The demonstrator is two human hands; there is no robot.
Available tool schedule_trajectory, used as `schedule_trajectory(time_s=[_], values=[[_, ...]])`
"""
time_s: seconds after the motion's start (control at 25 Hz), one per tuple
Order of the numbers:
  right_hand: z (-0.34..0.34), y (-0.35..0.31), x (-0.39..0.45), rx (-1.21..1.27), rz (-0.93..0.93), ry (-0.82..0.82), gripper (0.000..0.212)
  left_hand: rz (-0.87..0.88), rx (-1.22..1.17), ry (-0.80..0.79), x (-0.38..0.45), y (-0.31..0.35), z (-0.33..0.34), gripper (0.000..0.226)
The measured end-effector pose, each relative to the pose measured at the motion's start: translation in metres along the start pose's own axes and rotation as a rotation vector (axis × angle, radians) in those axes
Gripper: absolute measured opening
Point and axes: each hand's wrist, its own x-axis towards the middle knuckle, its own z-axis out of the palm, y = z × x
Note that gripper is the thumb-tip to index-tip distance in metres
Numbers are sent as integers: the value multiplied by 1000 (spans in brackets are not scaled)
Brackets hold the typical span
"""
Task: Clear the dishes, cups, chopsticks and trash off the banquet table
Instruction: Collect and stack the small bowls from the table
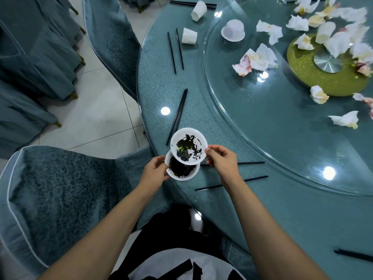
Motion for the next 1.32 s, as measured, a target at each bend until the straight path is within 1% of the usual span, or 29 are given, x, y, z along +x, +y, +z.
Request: schedule_trajectory(time_s=[0.12, 0.2, 0.28, 0.4, 0.48, 0.6, 0.72, 0.88, 0.96, 1.32], values=[[1, 3, -5, -132, -34, -106, 5, -12, -34, 15, -1, 1, 3, 28], [1, 7, -7, -220, -68, -138, 11, -17, -33, 20, -1, 1, 4, 34], [1, 11, -6, -270, -96, -119, 11, -13, -36, 16, -2, 0, 5, 32], [3, 19, -2, -333, -116, -38, 10, -11, -61, 16, -4, 0, 5, 28], [3, 24, 0, -342, -71, -51, 12, -13, -74, 12, -5, -1, 5, 27], [6, 28, -2, -340, -17, -102, 21, -12, -79, 3, -8, -2, 4, 27], [11, 27, -6, -292, -39, -122, 16, -6, -104, 2, -11, -4, 3, 29], [24, 20, -12, -255, -79, -157, 27, 13, -121, 18, -17, -2, -9, 30], [35, 15, -16, -241, -93, -176, 29, 26, -131, 40, -21, 2, -18, 30], [102, -11, -53, -212, -177, -311, 24, 119, -214, 167, -61, 21, -89, 34]])
